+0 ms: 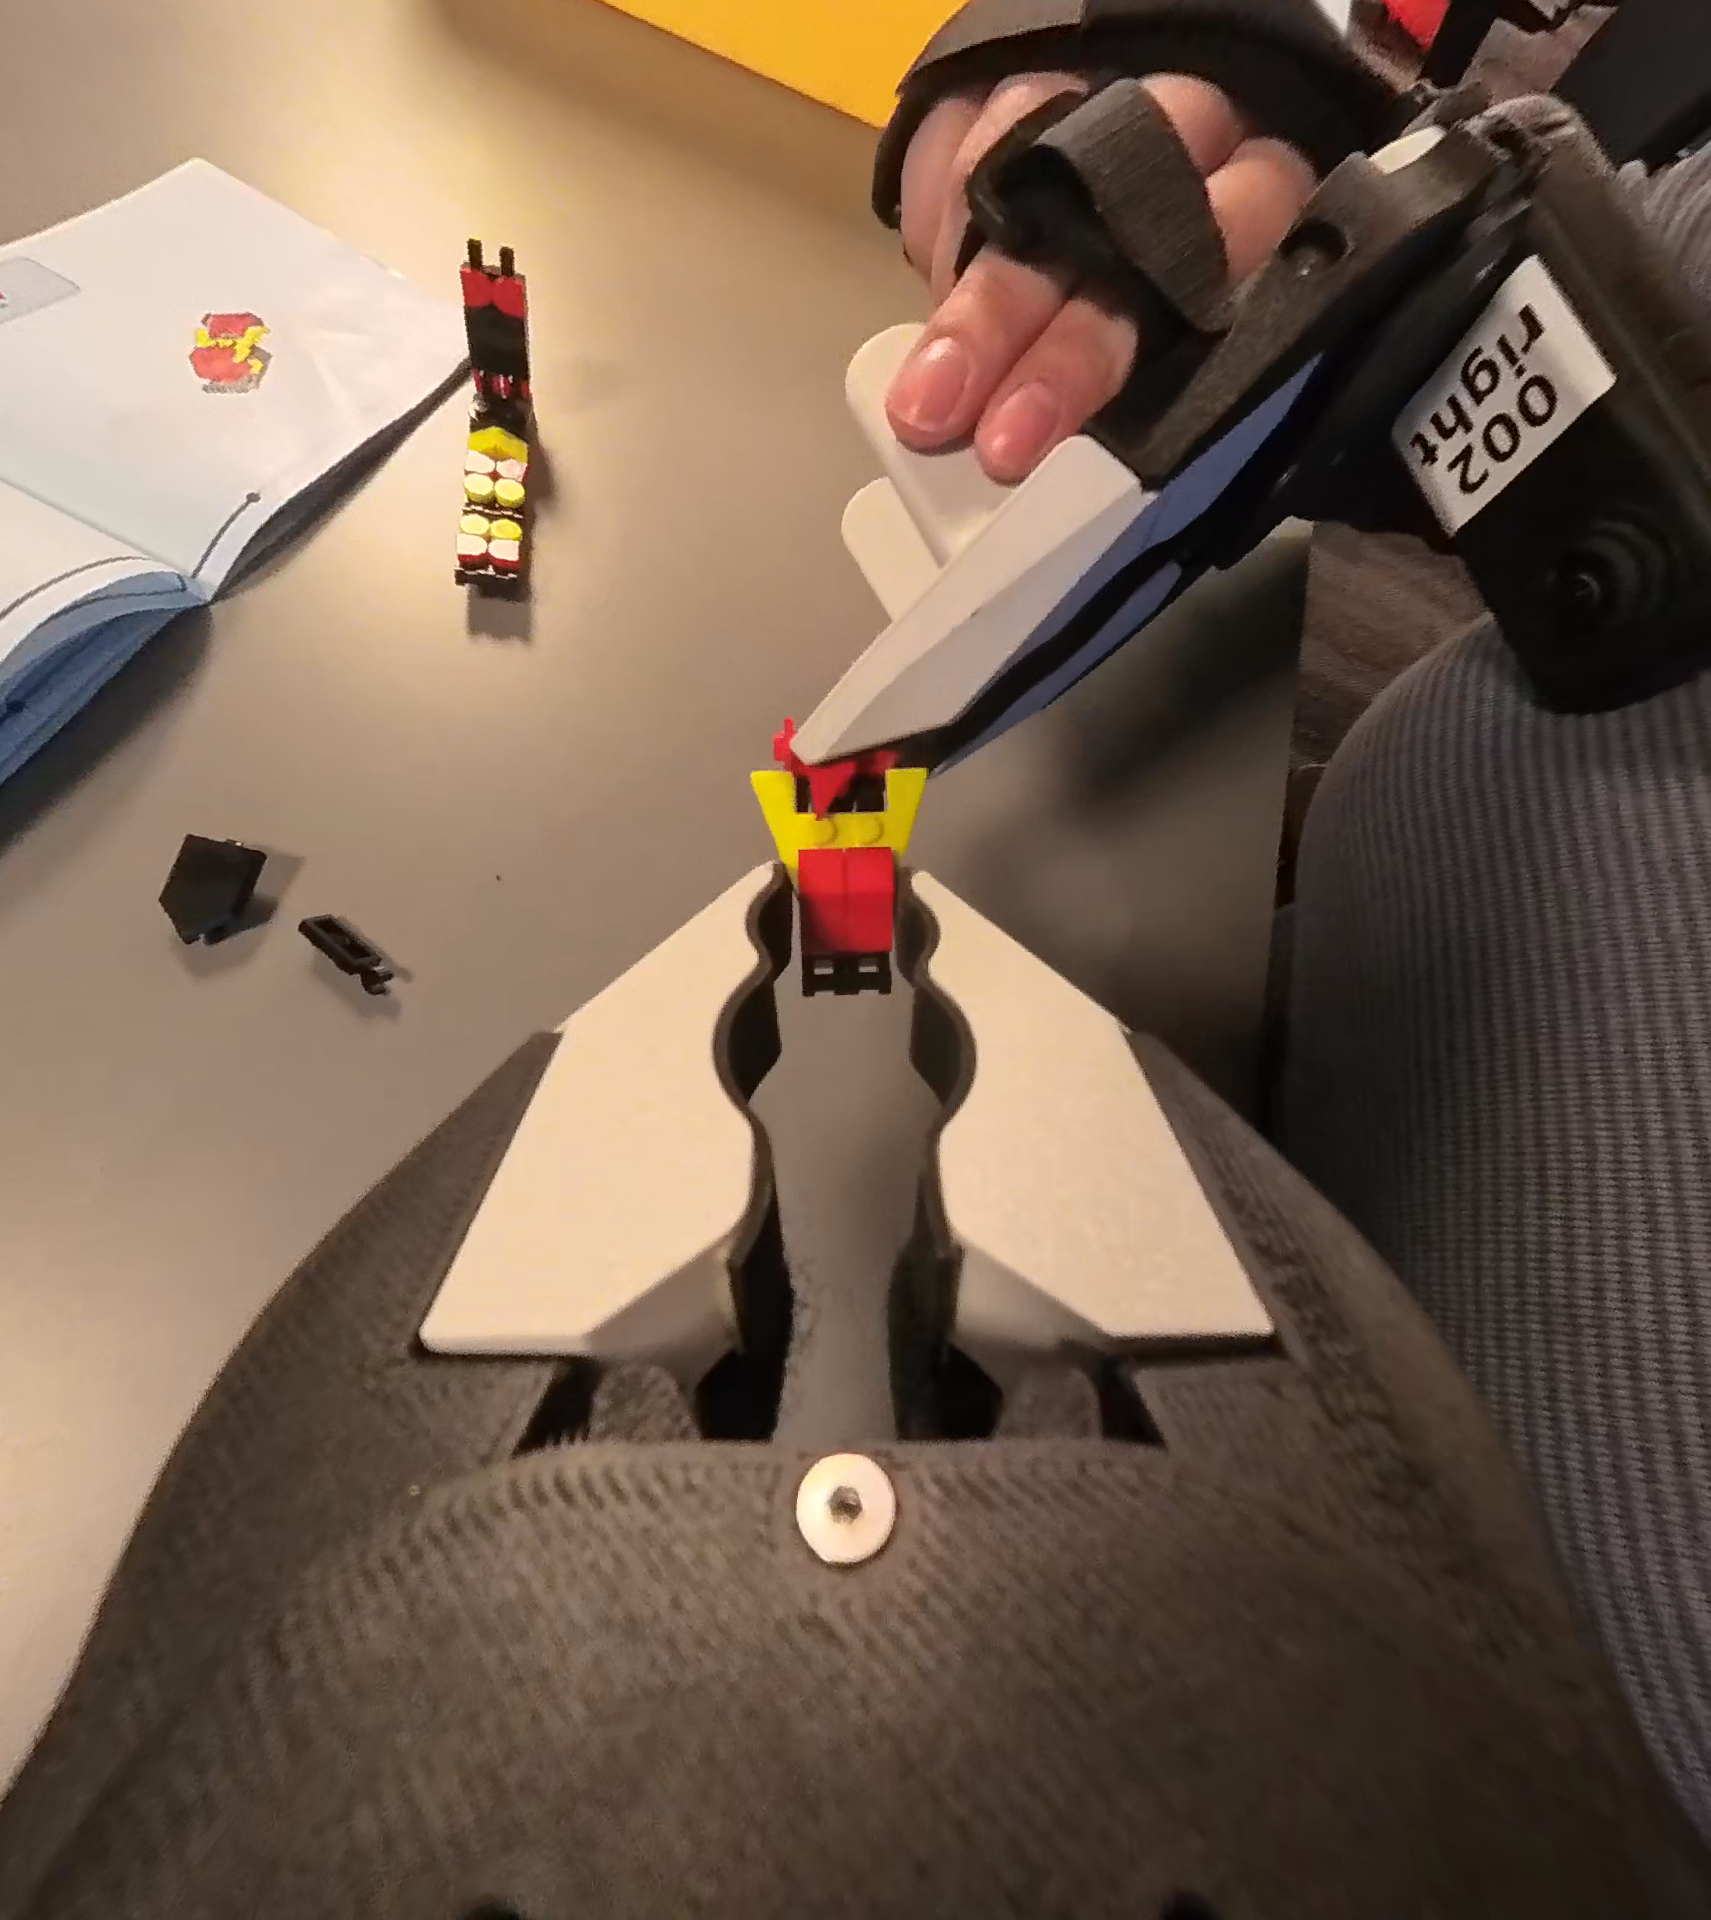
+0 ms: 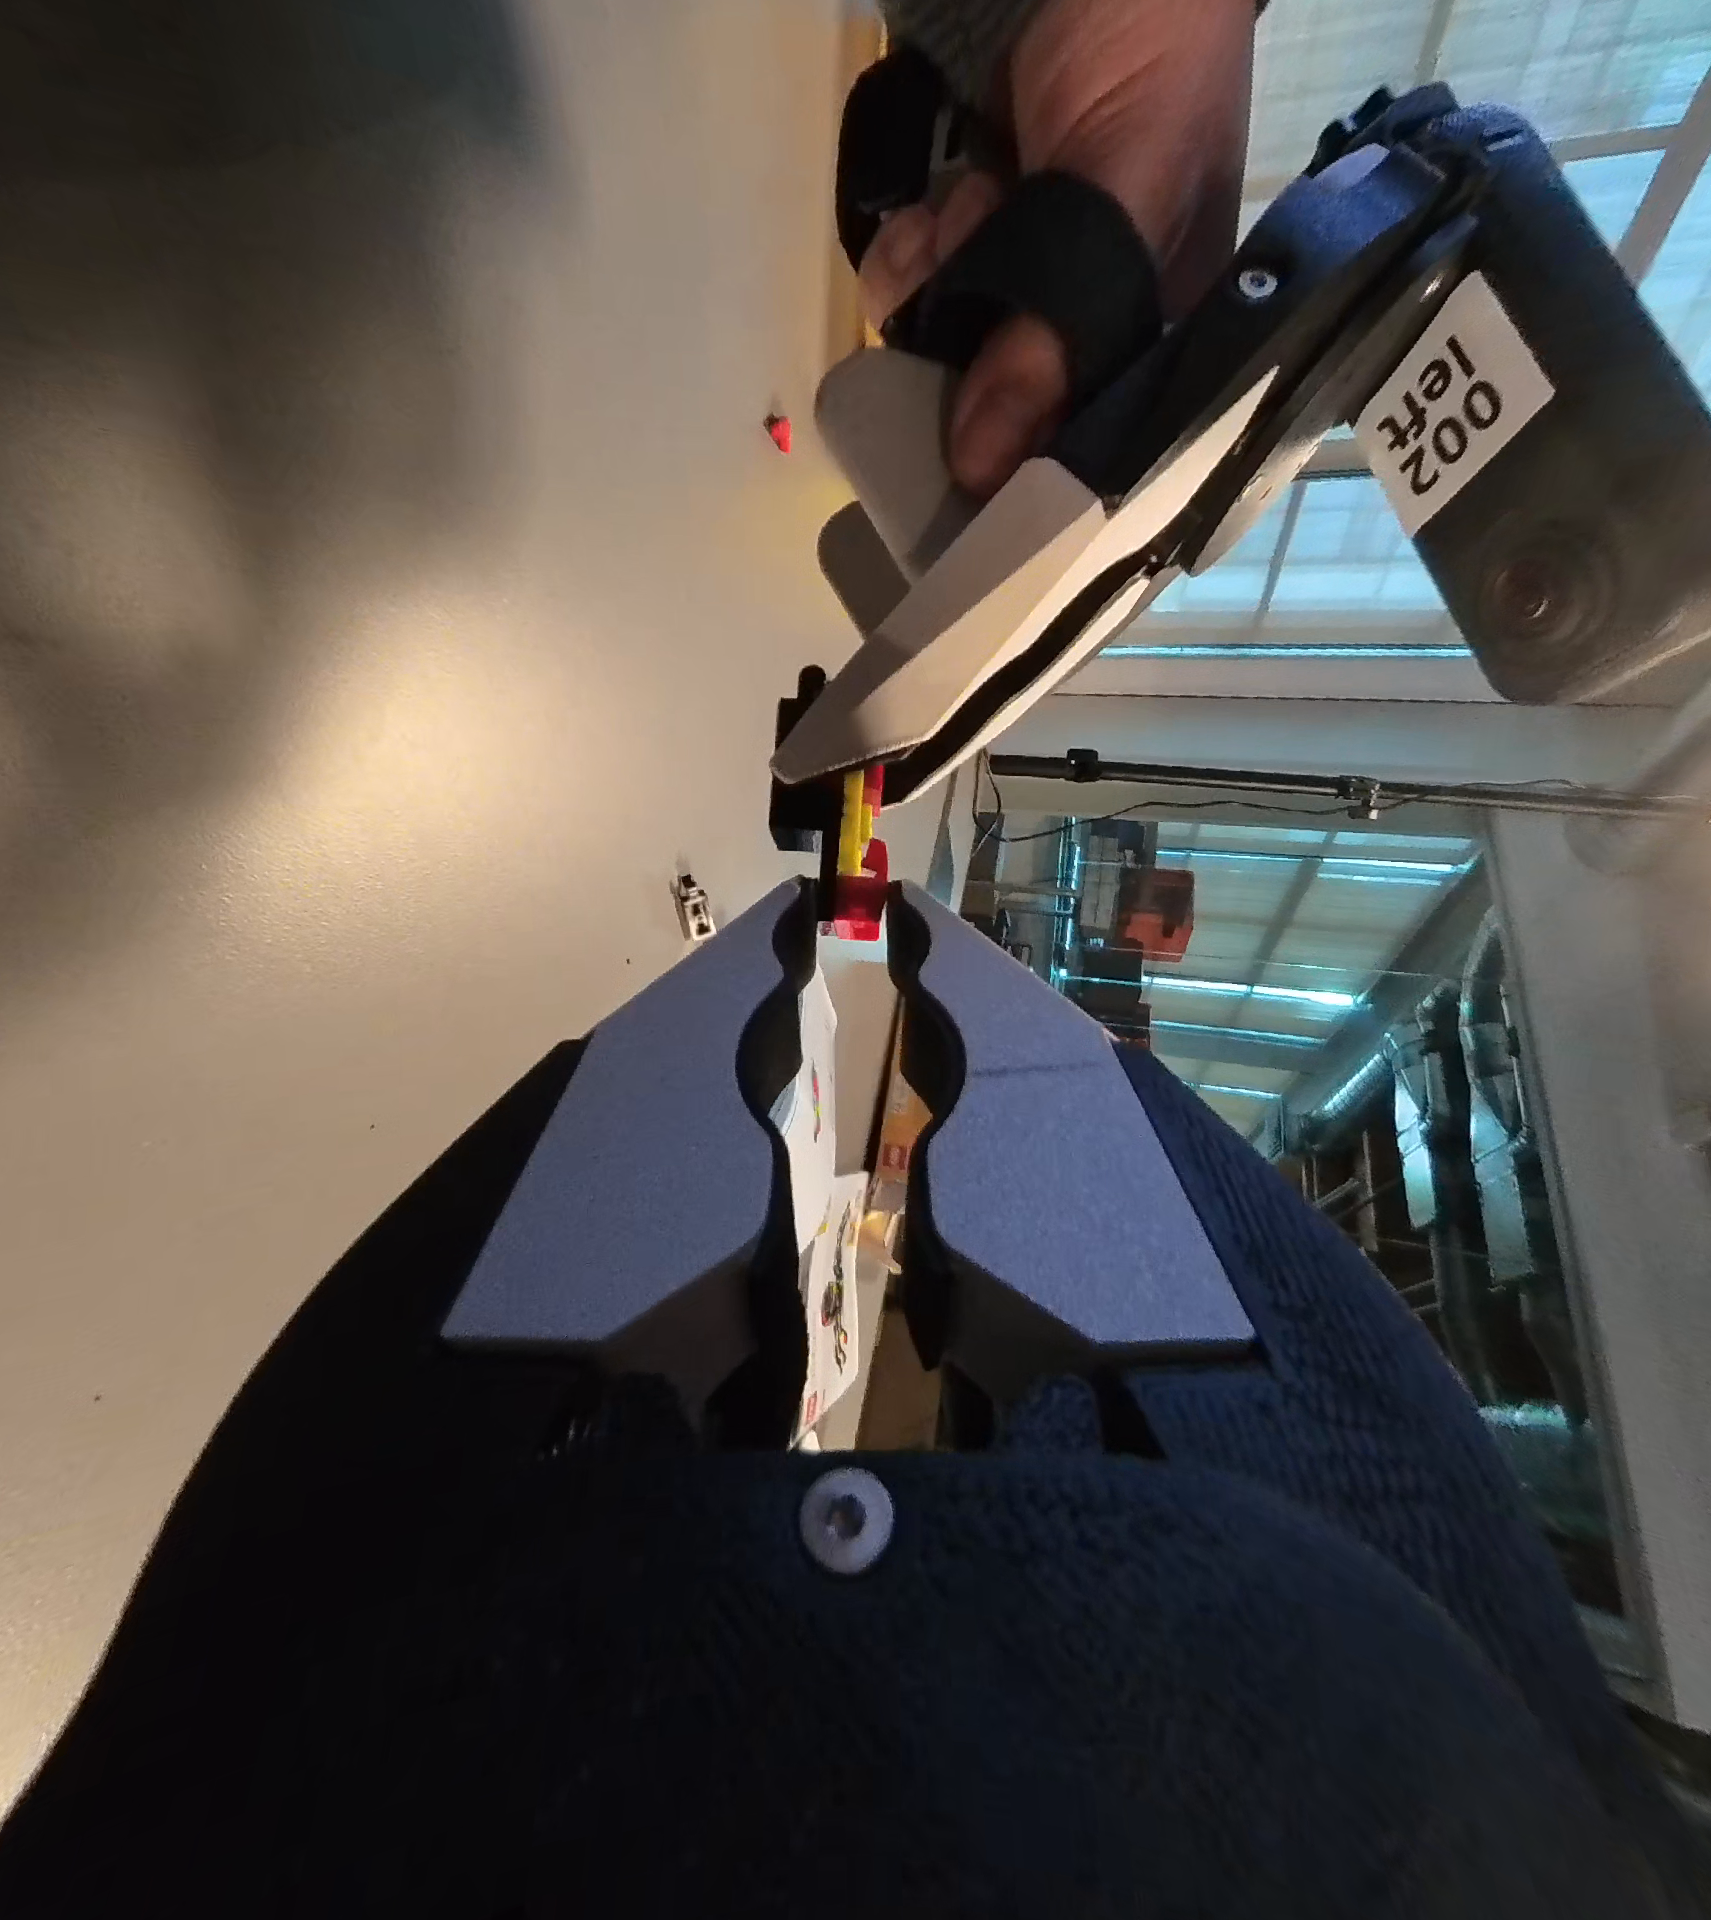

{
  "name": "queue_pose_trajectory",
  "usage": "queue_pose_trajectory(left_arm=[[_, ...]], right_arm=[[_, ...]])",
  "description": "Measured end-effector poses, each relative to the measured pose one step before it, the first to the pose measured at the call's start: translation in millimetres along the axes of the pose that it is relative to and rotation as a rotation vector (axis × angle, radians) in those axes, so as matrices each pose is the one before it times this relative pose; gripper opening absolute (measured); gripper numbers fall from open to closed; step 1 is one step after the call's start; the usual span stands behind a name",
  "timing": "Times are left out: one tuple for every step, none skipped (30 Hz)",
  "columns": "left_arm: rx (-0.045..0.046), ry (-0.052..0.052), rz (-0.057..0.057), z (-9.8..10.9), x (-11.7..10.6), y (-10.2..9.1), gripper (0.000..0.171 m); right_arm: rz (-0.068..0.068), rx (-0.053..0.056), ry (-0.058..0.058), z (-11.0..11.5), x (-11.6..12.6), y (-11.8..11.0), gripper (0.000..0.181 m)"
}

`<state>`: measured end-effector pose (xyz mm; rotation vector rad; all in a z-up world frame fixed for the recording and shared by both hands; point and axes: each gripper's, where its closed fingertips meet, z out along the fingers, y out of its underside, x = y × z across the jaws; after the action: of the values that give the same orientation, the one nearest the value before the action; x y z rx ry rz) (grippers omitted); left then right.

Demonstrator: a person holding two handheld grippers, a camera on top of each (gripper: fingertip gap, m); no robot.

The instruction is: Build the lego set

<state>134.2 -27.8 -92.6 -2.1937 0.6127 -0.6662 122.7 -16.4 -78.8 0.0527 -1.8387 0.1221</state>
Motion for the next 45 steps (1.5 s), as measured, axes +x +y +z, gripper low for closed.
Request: queue_pose_trajectory(left_arm=[[-0.00087,0.0027,-0.0027,0.19,0.0,0.25,0.019],[-0.00291,0.0039,-0.0027,0.28,0.12,0.6,0.019],[-0.00284,0.0046,-0.0035,0.2,0.06,0.57,0.019],[-0.00298,0.0053,-0.0047,0.24,0.18,0.53,0.019],[-0.00064,0.0061,-0.0037,-0.01,0.18,0.23,0.019],[0.00534,0.0071,-0.0024,-0.43,0.64,-0.73,0.019],[0.00531,0.0007,-0.0035,-0.79,-0.27,-0.76,0.019],[0.00162,-0.0081,0.0001,-0.9,-1.34,-0.2,0.019],[-0.00024,-0.0063,0.0043,-0.91,-0.8,0.06,0.019],[0.00077,-0.0037,0.0062,-0.81,-0.22,-0.09,0.019],[0.0007,-0.0019,0.0073,-0.68,0.21,-0.22,0.019],[-0.00177,-0.0001,0.0094,-0.44,0.49,0.12,0.019],[-0.00585,-0.0007,0.0149,-0.22,0.65,0.64,0.019],[-0.00755,-0.0063,0.0239,0.01,0.11,0.72,0.019],[-0.01082,-0.0065,0.0272,0.08,0.24,1.11,0.019],[-0.01361,-0.0002,0.0217,0.47,1.2,1.26,0.019],[-0.01188,0.0072,0.0133,0.76,2.09,0.89,0.019],[-0.00913,0.0115,0.0074,1.01,2.22,0.47,0.019],[-0.00735,0.0113,0.0086,1.26,2.05,0.35,0.019],[-0.00761,0.0077,0.0101,1.35,1.76,0.37,0.019],[-0.00838,0.0056,0.0147,1.5,1.81,0.46,0.019],[-0.00624,-0.0006,0.0184,1.56,1.41,-0.04,0.019],[-0.00657,-0.0002,0.0182,1.43,1.78,-0.17,0.019],[-0.00659,0.0007,0.0167,1.49,1.97,-0.16,0.019],[-0.00578,-0.0011,0.0136,1.32,1.53,-0.35,0.019],[-0.00607,-0.001,0.0108,1.02,1.25,-0.07,0.019],[-0.0064,-0.0003,0.0073,0.82,0.95,0.14,0.019],[-0.00356,-0.0003,0.0056,0.58,0.77,-0.2,0.019],[-0.002,-0.0002,0.0047,0.44,0.58,-0.24,0.019],[-0.00143,-0.0013,0.005,0.12,0.31,-0.29,0.019],[-0.00127,-0.0025,0.004,0.19,0.2,-0.24,0.019],[-0.00207,-0.0028,0.0036,0.15,0.04,-0.3,0.019],[-0.00182,-0.0039,0.0051,0.03,0.08,-0.32,0.019],[-0.00179,-0.0048,0.0048,0.2,-0.04,-0.35,0.019],[-0.00513,-0.006,0.0032,0.16,-0.42,0.16,0.019],[-0.00625,-0.0067,0.0053,0.3,-0.32,0.41,0.019],[-0.00466,-0.0052,0.0059,0.3,-0.15,0.27,0.019],[-0.00194,-0.0004,0.0032,0.19,0.47,0.02,0.019],[0.00242,-0.0003,0.0014,0.01,0.23,-0.44,0.019],[0.00343,-0.0011,0.0008,-0.09,-0.03,-0.43,0.019],[0.0013,-0.0013,0.0006,0.01,-0.36,0.16,0.019],[0.00301,-0.0014,0.0006,-0.08,-0.27,-0.01,0.019],[0.0045,-0.0018,0.0,0.02,-0.5,-0.09,0.019],[0.00391,-0.0005,-0.001,-0.03,-0.24,-0.01,0.019],[0.0034,-0.0006,-0.0011,0.06,-0.2,0.08,0.019]], right_arm=[[0.0019,0.0016,-0.0036,0.12,-0.32,-0.13,0.011],[0.0029,0.0021,-0.0043,0.07,-0.61,-0.11,0.011],[0.0048,0.0022,-0.0049,0.13,-0.6,-0.23,0.011],[0.0087,0.0036,-0.0038,-0.01,-0.36,-0.27,0.011],[0.0141,0.007,0.0011,-0.25,0.37,-0.42,0.01],[0.0233,0.0124,0.0018,-0.79,0.65,-0.88,0.011],[0.0382,0.0173,-0.0038,-0.98,0.68,-1.08,0.015],[0.0525,0.0126,-0.0063,-1.01,1.14,-0.12,0.023],[0.0577,0.0071,-0.0126,-1.24,0.87,1.2,0.029],[0.0516,0.0071,-0.0188,-1.62,0.17,1.36,0.032],[0.0376,0.0076,-0.0173,-1.85,0.06,1.05,0.033],[0.0225,0.0082,-0.0181,-1.82,-0.44,0.44,0.034],[0.0204,0.0114,-0.0319,-1.53,-2.32,-0.8,0.033],[0.0365,0.0167,-0.0462,-1.51,-3.56,-1.81,0.034],[0.0567,0.0234,-0.0511,-1.65,-2.89,-2.89,0.036],[0.0686,0.029,-0.0532,-2.17,-2.35,-3.63,0.036],[0.0753,0.0292,-0.0563,-2.19,-2.35,-3.75,0.036],[0.0785,0.0267,-0.0557,-1.98,-2.2,-3.75,0.035],[0.0788,0.0272,-0.053,-1.61,-2.06,-4.08,0.033],[0.0727,0.029,-0.0445,-1.38,-1.21,-4.43,0.03],[0.0597,0.0243,-0.0396,-0.96,-1.25,-3.7,0.028],[0.0441,0.0148,-0.0314,-0.79,-1.0,-2.35,0.024],[0.0297,0.0062,-0.0163,-0.38,0.33,-1.26,0.02],[0.0178,0.0006,-0.0059,-0.17,1.0,-0.7,0.018],[0.0082,-0.0049,-0.0081,0.02,-0.04,0.0,0.016],[0.0003,-0.0137,0.0009,0.42,0.78,1.06,0.015],[-0.0085,-0.0216,-0.0016,0.71,-0.14,2.24,0.015],[-0.0094,-0.0272,-0.0008,1.2,-0.27,3.03,0.014],[-0.0078,-0.0257,0.0019,1.23,0.33,2.87,0.013],[-0.0065,-0.0179,-0.0038,1.15,-0.67,1.86,0.011],[-0.0035,-0.0112,-0.0097,1.11,-1.33,0.73,0.009],[-0.0007,-0.0102,-0.0086,1.11,-1.23,0.41,0.009],[0.0004,-0.0149,-0.0049,1.05,-0.51,0.9,0.009],[0.0009,-0.0192,0.0028,0.84,0.58,1.52,0.008],[-0.0001,-0.0189,0.0052,0.61,0.9,1.47,0.008],[0.0001,-0.0147,-0.0018,0.43,-0.25,0.92,0.007],[0.0045,-0.0115,0.0011,0.38,0.24,0.68,0.004],[0.0053,-0.0095,0.0014,0.22,0.33,0.97,0.002],[0.006,-0.0047,-0.0007,0.13,0.01,0.55,0.001],[0.0087,-0.0009,0.0026,0.11,0.51,0.07,0.0],[0.0088,-0.0008,0.0024,-0.03,0.51,0.2,0.0],[0.0075,-0.0007,0.0013,-0.16,0.25,0.1,0.0],[0.0063,0.0001,0.0024,-0.11,0.35,-0.05,0.0],[0.005,-0.0008,0.0043,-0.28,0.54,0.13,0.0],[0.0034,-0.0013,0.0038,-0.13,0.62,0.32,0.0]])
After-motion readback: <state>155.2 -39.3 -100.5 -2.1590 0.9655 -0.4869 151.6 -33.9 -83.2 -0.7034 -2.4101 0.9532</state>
